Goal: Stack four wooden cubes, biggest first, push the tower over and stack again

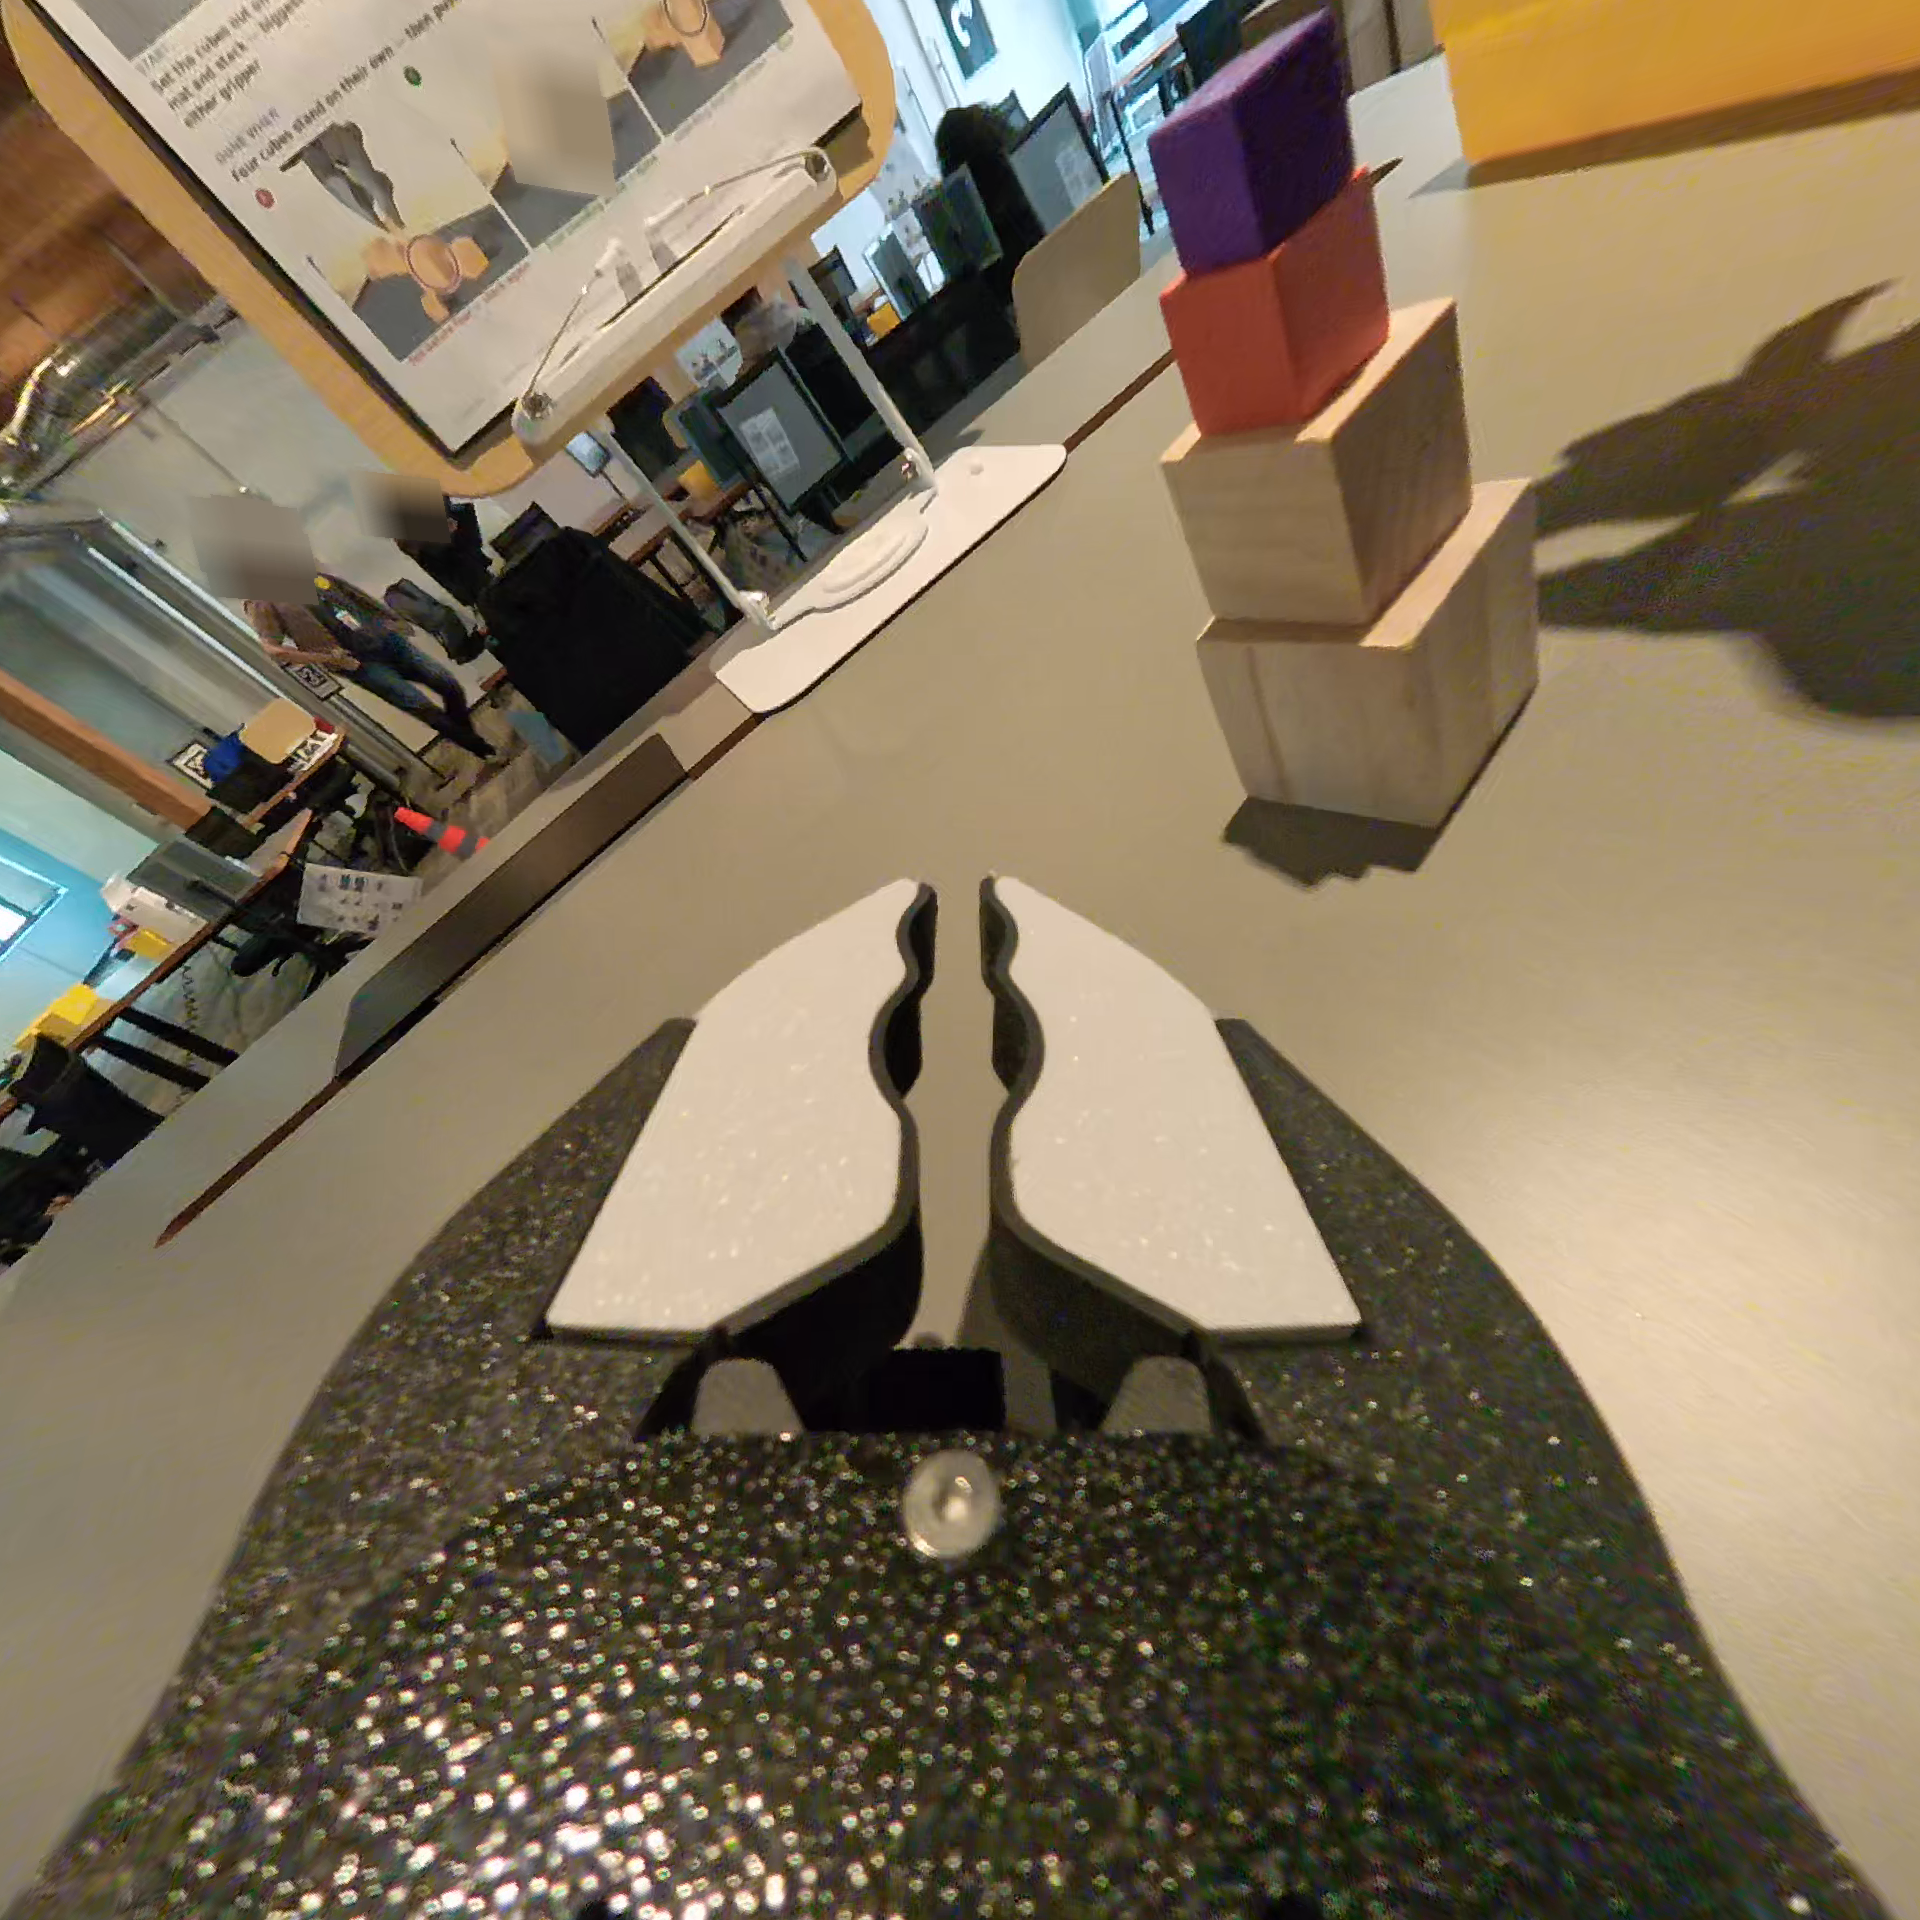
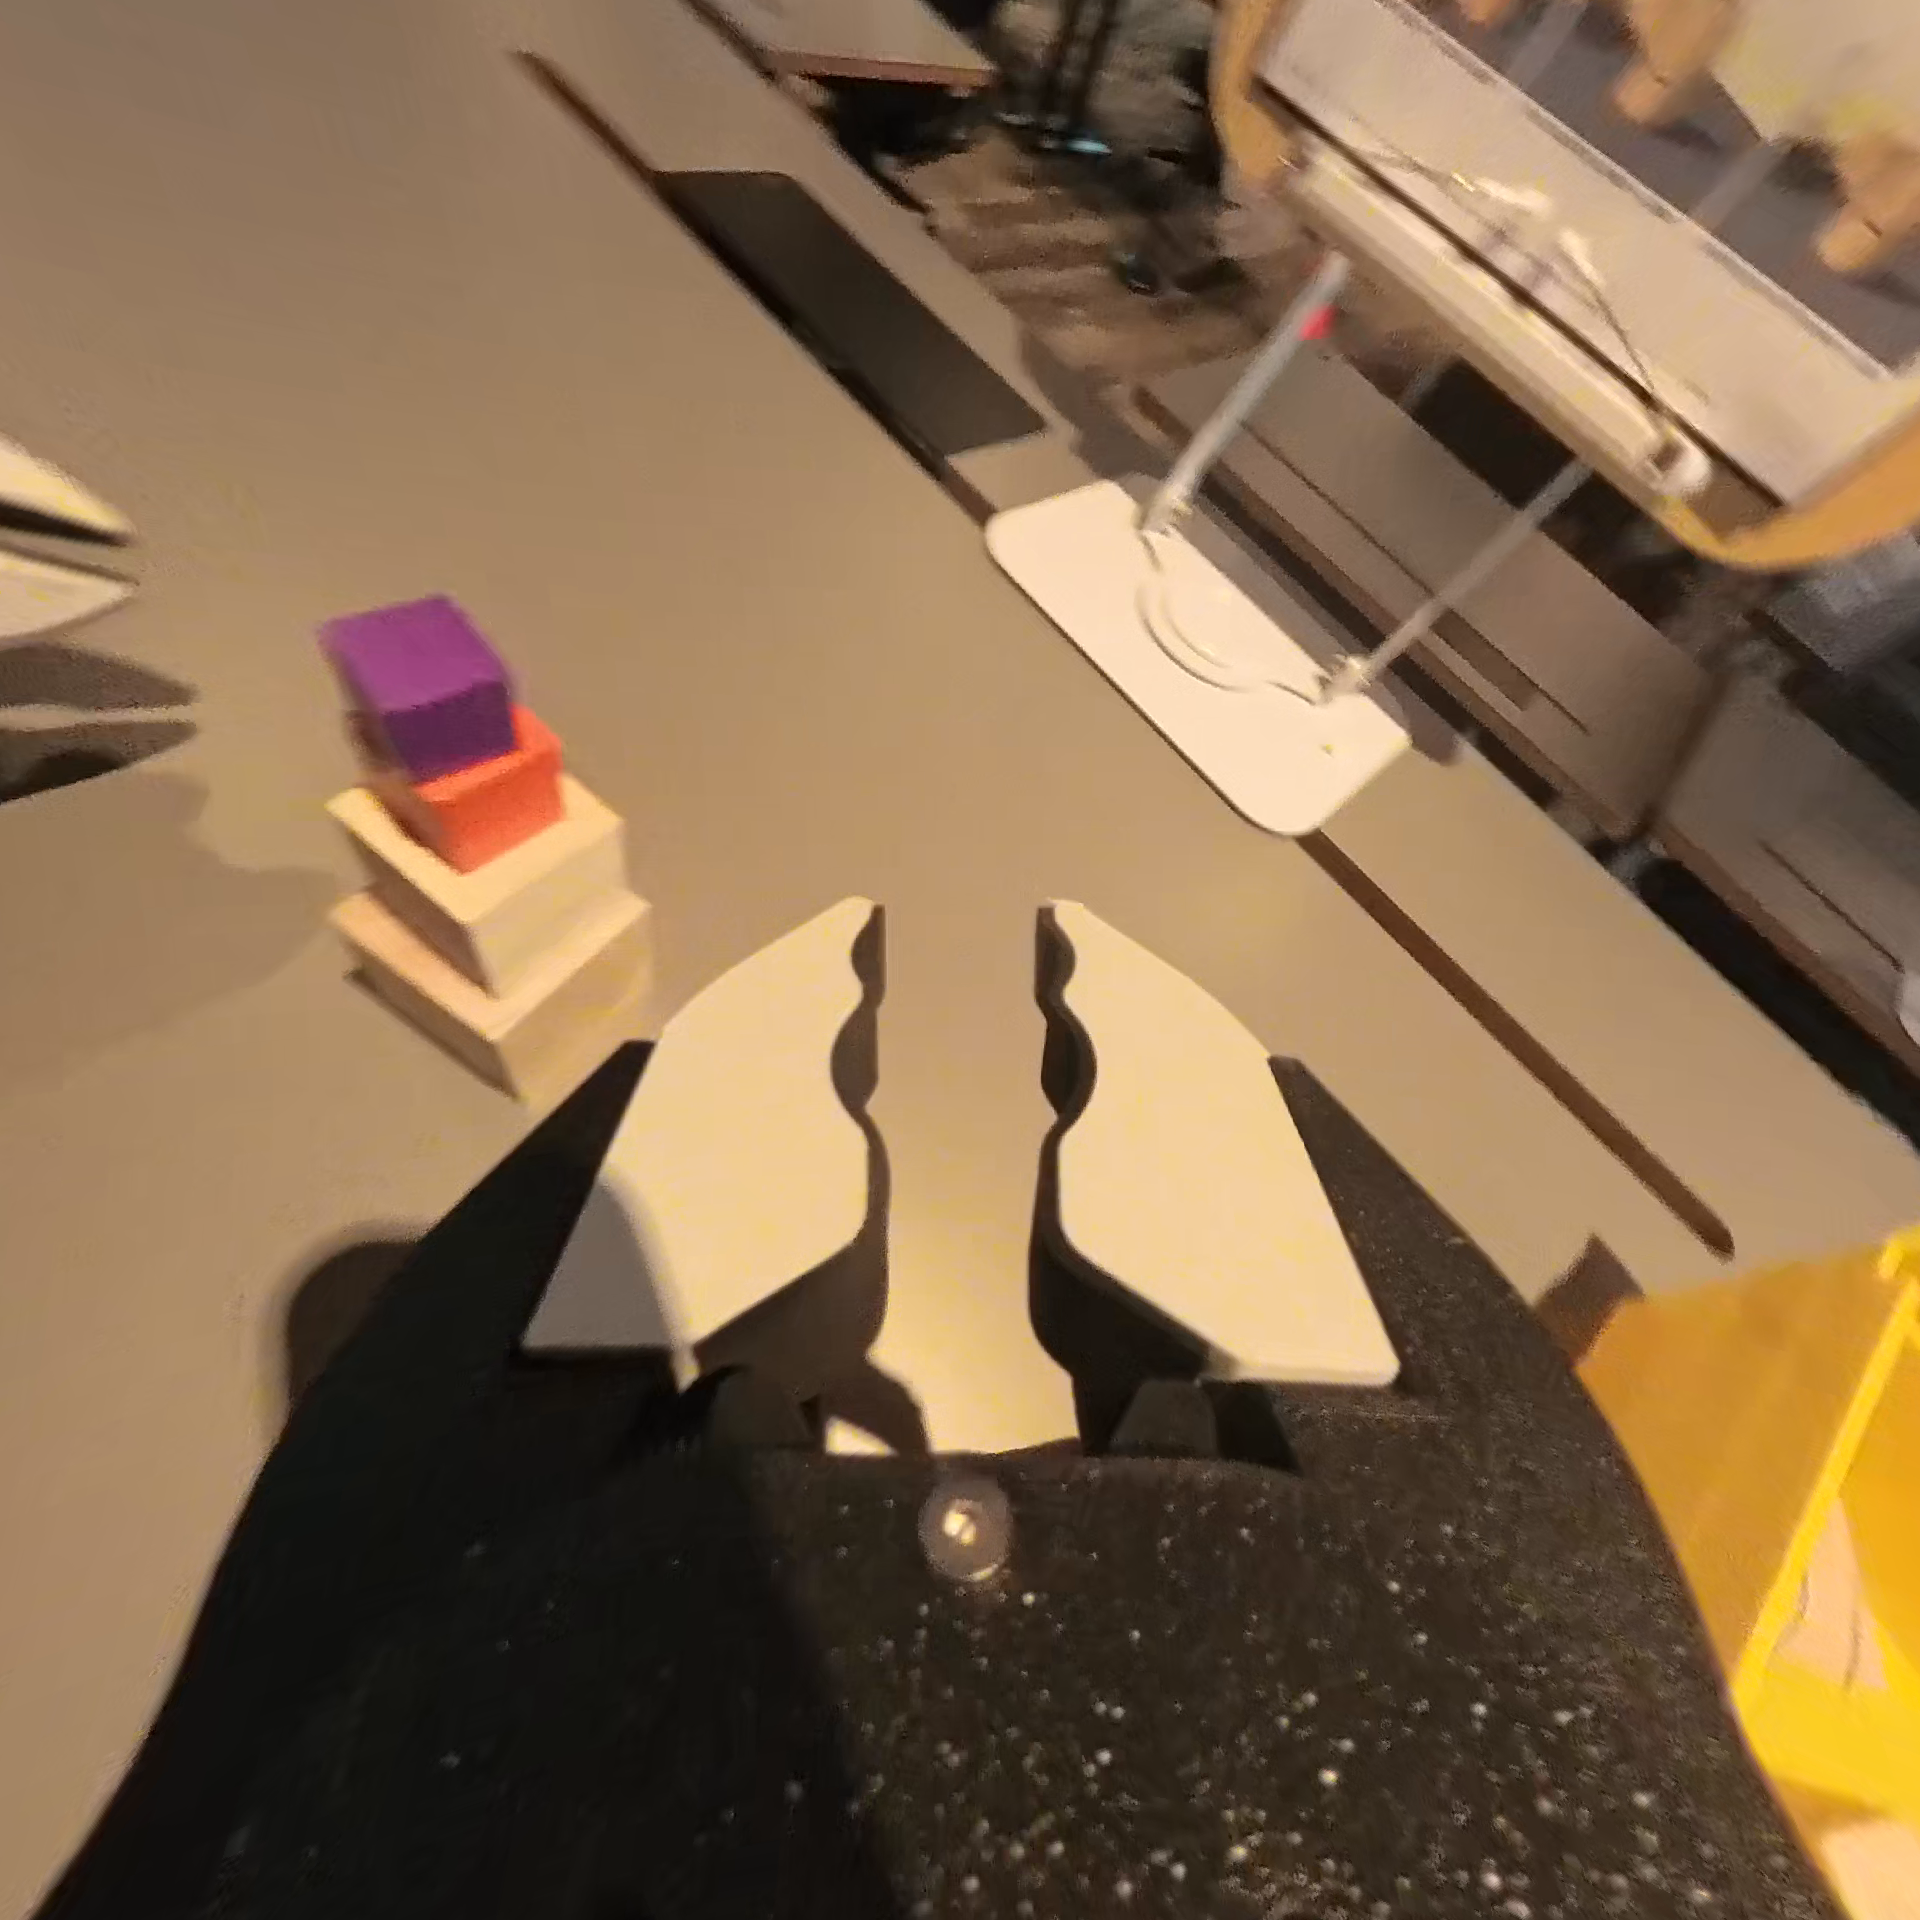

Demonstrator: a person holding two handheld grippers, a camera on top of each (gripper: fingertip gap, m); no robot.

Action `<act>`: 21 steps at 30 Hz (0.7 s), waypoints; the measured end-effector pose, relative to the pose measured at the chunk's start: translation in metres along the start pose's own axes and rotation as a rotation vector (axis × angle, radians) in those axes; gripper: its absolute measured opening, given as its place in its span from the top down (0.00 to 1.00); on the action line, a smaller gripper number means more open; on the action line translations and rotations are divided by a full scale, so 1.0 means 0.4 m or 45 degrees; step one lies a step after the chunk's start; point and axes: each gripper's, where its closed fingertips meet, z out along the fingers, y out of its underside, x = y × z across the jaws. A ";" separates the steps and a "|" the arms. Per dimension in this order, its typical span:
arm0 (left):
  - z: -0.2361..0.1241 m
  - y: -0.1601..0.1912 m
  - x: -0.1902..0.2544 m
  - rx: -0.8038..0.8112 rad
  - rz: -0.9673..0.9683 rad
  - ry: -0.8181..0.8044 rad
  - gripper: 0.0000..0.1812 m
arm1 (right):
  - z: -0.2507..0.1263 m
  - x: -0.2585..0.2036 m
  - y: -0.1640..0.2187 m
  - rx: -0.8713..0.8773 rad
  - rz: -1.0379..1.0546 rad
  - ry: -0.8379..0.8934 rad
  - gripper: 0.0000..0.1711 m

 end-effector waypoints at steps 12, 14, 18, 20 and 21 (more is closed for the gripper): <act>0.015 0.007 0.015 -0.042 0.118 -0.035 1.00 | 0.070 0.061 0.187 -0.048 0.254 0.271 1.00; 0.013 0.005 0.011 -0.034 0.108 -0.045 1.00 | 0.078 0.061 0.203 -0.059 0.261 0.266 1.00; -0.003 -0.042 0.006 0.099 -0.040 -0.058 1.00 | 0.092 0.062 0.224 -0.064 0.262 0.251 1.00; -0.007 -0.093 0.036 0.214 -0.144 -0.004 1.00 | 0.102 0.049 0.232 -0.076 0.293 0.193 1.00; -0.006 -0.124 0.057 0.276 -0.212 0.038 1.00 | 0.103 0.049 0.230 -0.073 0.292 0.192 1.00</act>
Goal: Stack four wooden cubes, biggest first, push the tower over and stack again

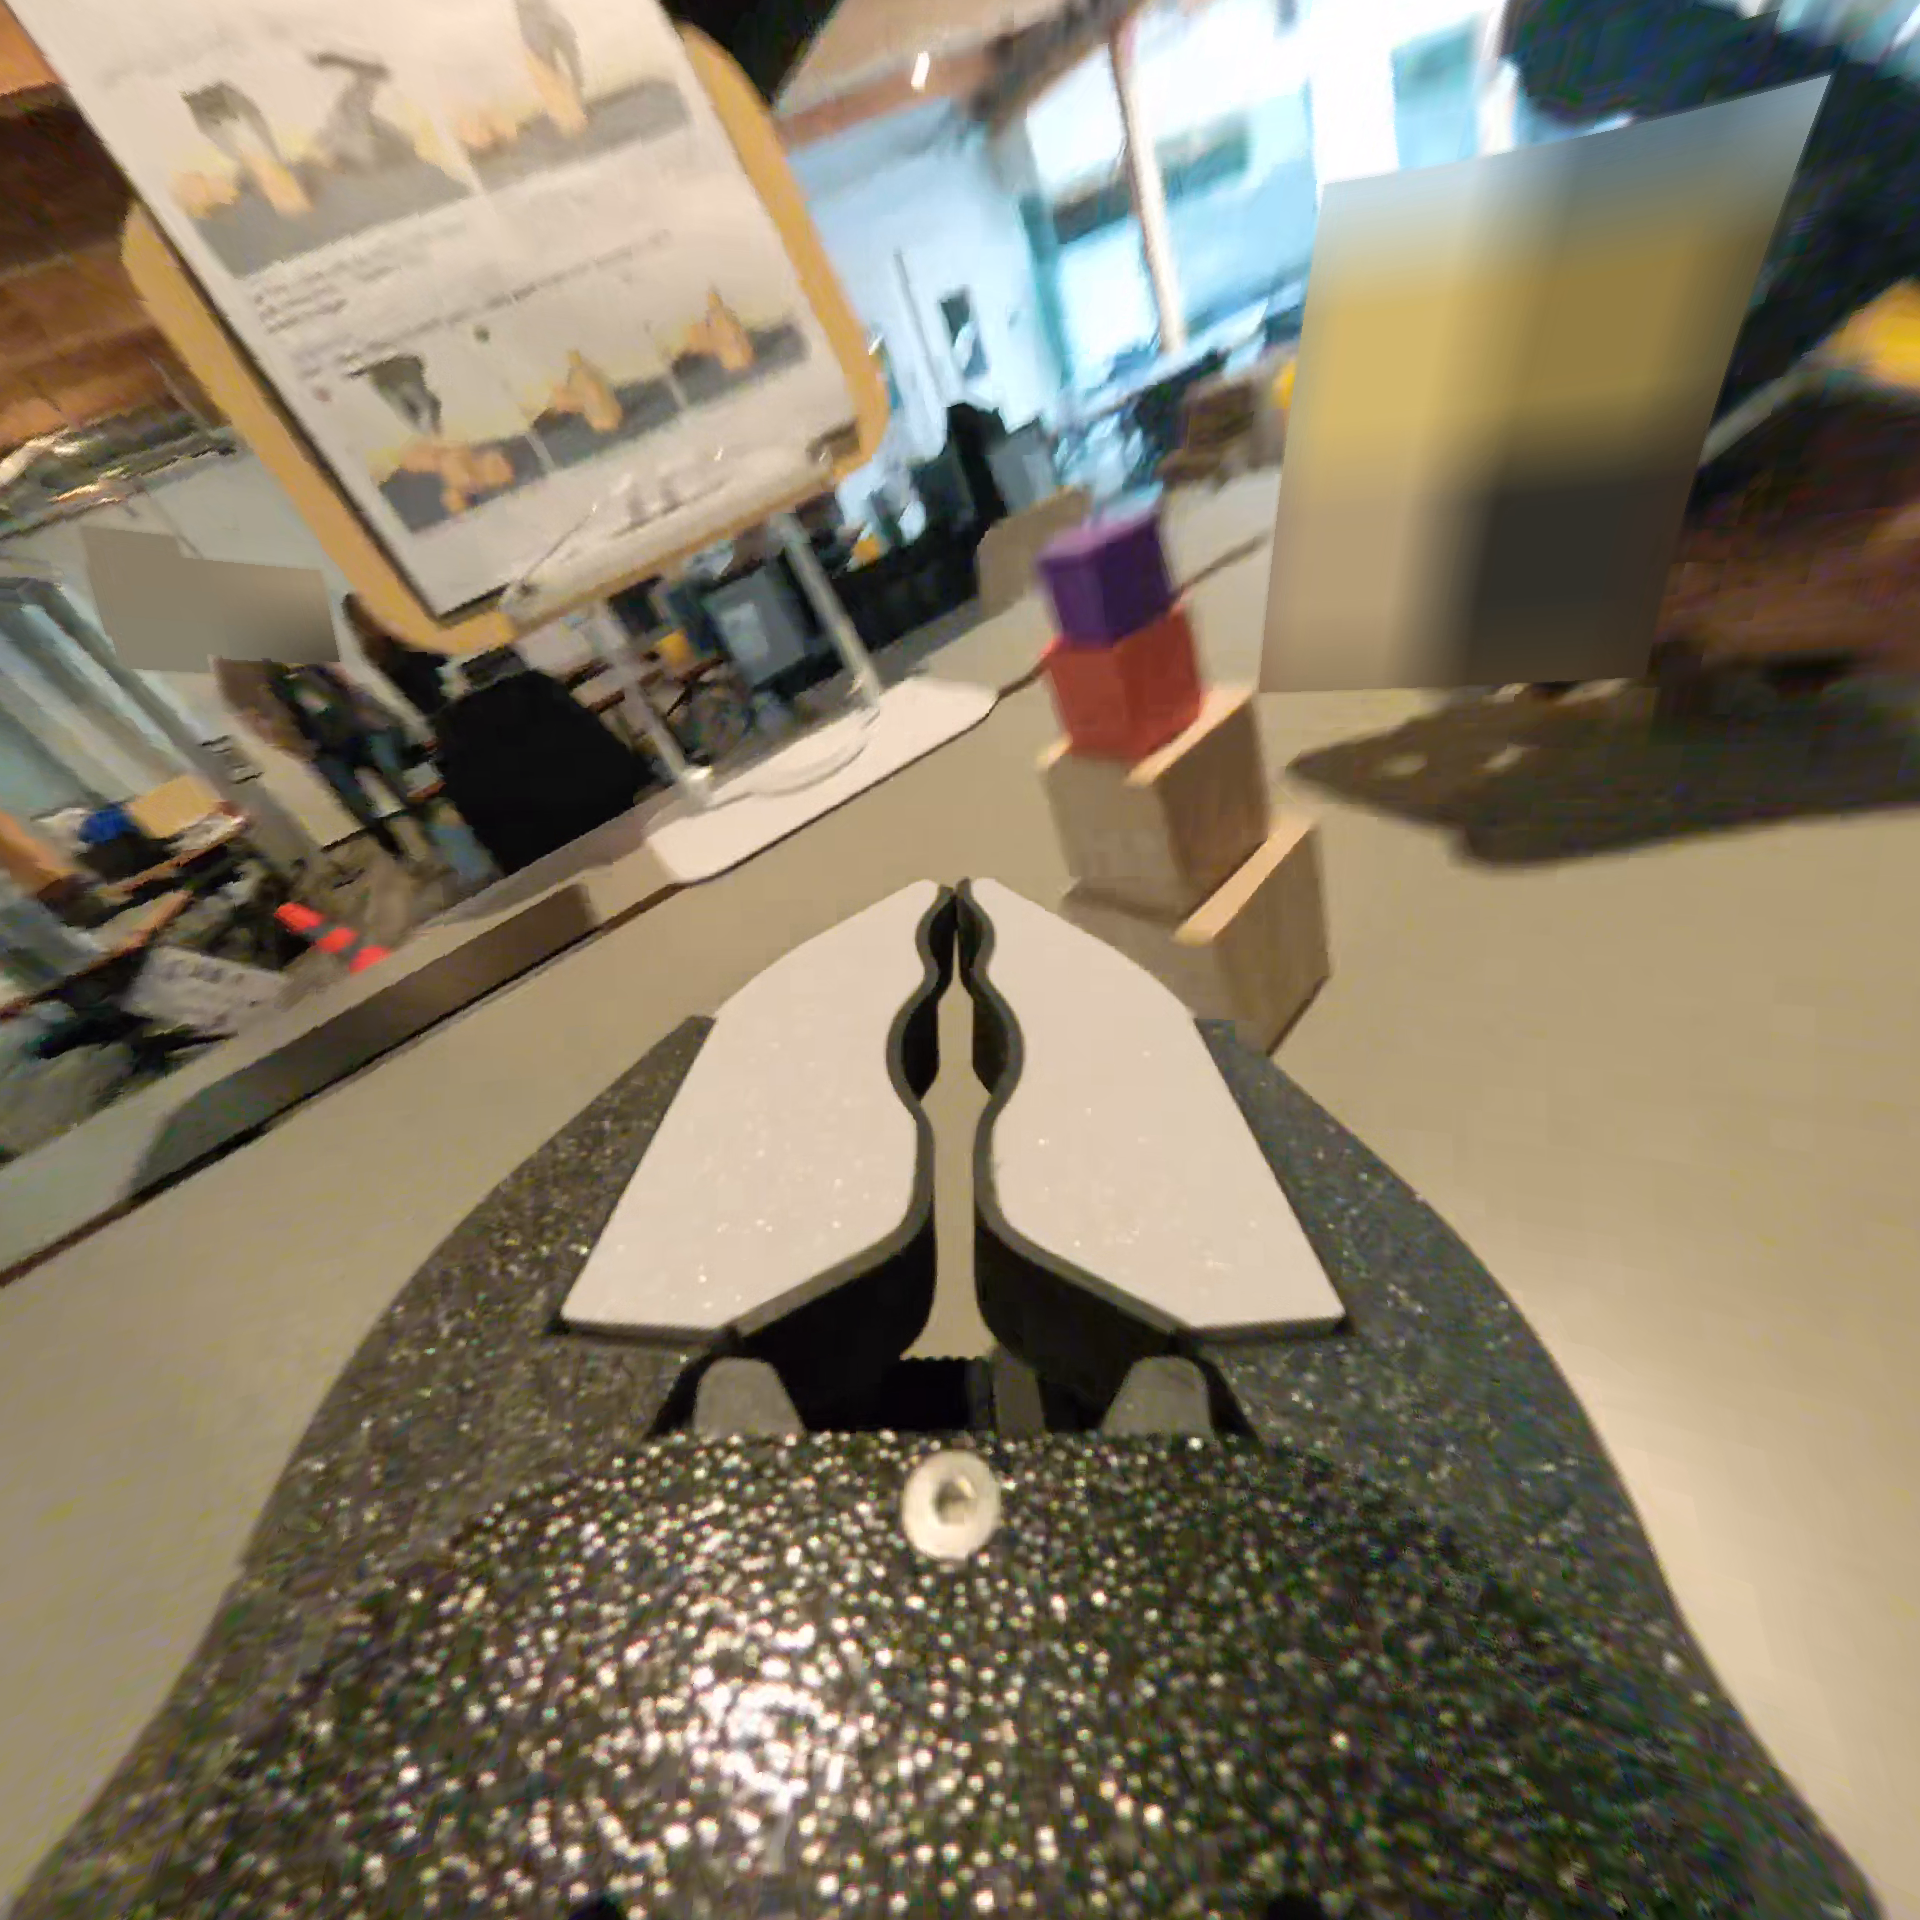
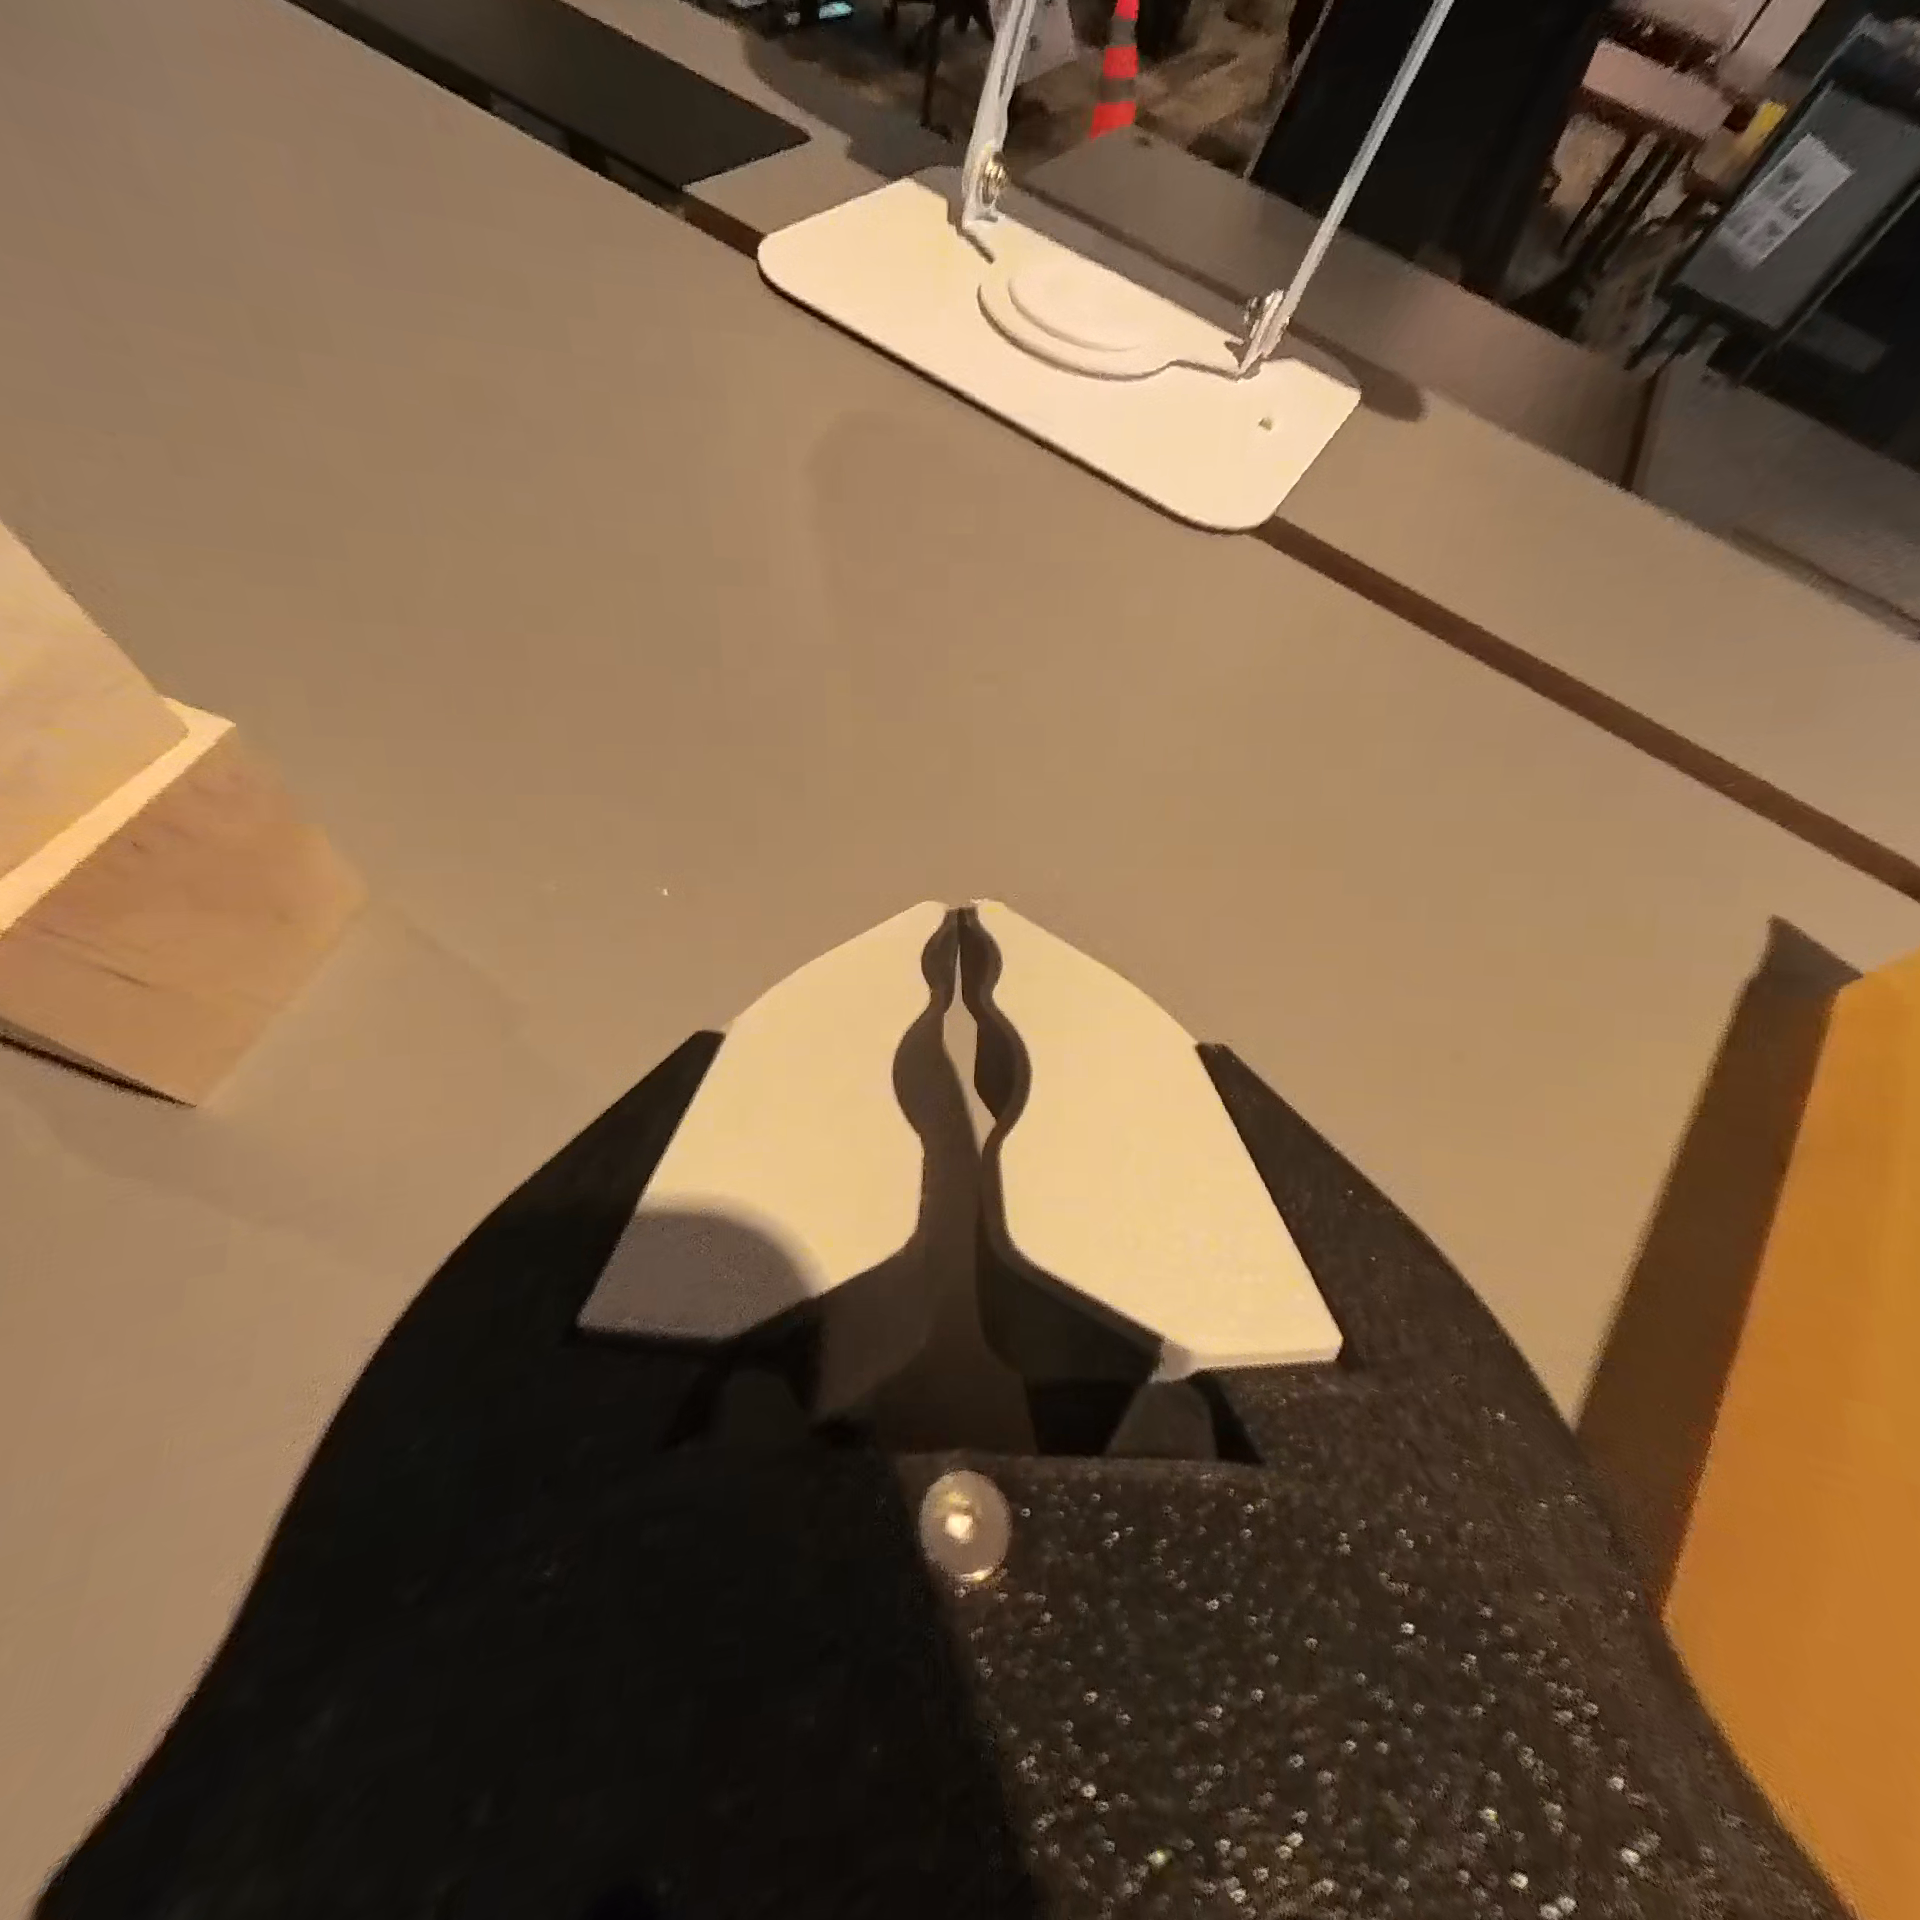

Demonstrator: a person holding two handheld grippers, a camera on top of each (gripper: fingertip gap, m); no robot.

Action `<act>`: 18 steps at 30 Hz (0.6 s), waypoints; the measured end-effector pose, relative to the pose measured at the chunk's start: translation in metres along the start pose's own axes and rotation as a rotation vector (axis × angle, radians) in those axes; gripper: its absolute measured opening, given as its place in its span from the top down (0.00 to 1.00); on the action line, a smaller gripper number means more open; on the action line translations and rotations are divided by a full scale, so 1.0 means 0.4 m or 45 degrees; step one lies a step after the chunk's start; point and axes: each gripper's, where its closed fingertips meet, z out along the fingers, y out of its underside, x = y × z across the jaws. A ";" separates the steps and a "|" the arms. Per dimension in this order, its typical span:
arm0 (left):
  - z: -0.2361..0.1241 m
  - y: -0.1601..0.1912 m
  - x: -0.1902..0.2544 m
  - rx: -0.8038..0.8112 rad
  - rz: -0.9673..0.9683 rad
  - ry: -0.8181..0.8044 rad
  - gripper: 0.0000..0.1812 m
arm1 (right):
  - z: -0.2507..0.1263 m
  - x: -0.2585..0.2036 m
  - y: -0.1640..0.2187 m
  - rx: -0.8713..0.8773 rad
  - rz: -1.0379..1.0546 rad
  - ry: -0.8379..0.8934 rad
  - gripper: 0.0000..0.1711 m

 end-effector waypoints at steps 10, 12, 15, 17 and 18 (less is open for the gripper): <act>0.141 -0.063 0.215 -0.072 0.004 0.016 1.00 | -0.007 -0.004 -0.012 0.067 0.093 -0.083 1.00; 0.160 -0.047 0.222 -0.139 0.108 -0.041 1.00 | -0.006 -0.014 -0.012 0.063 0.096 -0.134 1.00; 0.175 -0.031 0.213 -0.204 0.173 -0.119 1.00 | -0.008 -0.024 -0.014 0.071 0.080 -0.171 1.00; 0.180 -0.023 0.204 -0.242 0.207 -0.172 1.00 | -0.010 -0.027 -0.014 0.075 0.073 -0.176 1.00; 0.182 -0.018 0.200 -0.261 0.227 -0.196 1.00 | -0.011 -0.027 -0.015 0.079 0.072 -0.173 1.00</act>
